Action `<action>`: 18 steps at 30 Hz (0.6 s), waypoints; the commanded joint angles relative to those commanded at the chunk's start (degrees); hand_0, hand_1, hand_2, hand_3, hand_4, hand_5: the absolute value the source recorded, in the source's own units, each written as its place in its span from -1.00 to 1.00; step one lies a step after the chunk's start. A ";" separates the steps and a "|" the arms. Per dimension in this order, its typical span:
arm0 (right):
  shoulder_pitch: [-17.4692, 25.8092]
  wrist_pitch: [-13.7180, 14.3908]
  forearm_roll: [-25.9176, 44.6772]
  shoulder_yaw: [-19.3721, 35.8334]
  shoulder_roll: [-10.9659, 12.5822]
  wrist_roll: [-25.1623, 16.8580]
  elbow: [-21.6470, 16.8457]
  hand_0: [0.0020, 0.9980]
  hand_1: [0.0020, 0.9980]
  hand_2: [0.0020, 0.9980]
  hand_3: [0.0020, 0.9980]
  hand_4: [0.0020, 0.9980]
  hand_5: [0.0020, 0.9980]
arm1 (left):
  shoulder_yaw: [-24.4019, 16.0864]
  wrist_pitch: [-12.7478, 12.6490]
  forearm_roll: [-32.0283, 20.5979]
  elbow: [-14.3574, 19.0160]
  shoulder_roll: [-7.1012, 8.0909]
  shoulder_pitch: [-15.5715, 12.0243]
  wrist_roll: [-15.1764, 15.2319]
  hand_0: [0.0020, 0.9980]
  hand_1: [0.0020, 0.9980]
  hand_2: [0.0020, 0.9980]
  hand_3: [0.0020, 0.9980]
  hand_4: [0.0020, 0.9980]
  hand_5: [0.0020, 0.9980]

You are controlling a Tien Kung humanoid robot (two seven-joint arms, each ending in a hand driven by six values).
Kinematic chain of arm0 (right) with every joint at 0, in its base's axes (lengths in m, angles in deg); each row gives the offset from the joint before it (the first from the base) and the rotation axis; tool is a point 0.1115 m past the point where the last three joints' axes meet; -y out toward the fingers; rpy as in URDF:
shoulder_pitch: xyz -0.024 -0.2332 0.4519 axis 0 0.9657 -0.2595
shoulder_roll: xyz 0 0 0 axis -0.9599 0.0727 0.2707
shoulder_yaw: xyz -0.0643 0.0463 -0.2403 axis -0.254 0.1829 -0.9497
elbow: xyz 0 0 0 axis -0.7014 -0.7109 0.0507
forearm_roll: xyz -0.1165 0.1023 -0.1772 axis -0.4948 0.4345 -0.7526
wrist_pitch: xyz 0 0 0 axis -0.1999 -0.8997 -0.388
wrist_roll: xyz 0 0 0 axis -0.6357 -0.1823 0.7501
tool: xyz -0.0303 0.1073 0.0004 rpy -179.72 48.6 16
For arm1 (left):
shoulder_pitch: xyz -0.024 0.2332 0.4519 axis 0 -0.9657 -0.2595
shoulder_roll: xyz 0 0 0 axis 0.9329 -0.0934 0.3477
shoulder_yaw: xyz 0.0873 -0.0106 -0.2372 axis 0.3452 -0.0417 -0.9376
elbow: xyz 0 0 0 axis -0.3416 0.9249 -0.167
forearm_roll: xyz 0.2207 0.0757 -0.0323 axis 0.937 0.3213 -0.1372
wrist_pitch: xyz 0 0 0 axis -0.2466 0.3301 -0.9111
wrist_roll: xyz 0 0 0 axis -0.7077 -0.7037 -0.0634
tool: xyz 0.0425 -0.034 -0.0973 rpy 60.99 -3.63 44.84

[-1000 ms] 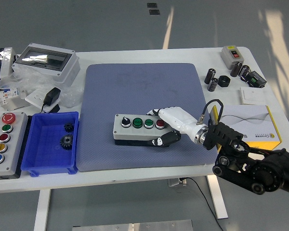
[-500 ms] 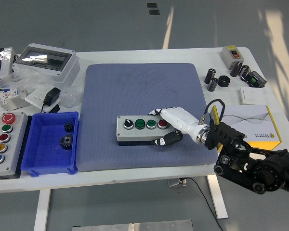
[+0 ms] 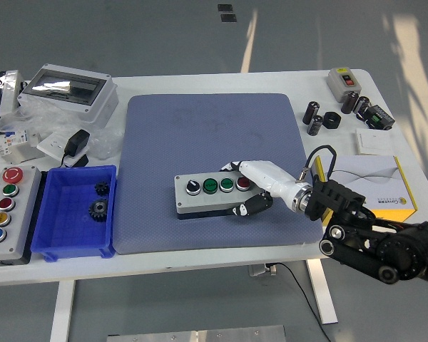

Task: Pick up the button,place it on the desk,press the button,press the button

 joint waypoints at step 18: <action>0.87 -4.17 9.09 2.86 1.89 0.90 -3.63 0.57 0.63 0.68 0.88 0.23 -0.93 | 0.12 0.02 0.05 0.00 -0.10 -0.31 0.00 0.25 0.16 0.10 0.22 0.17 -0.64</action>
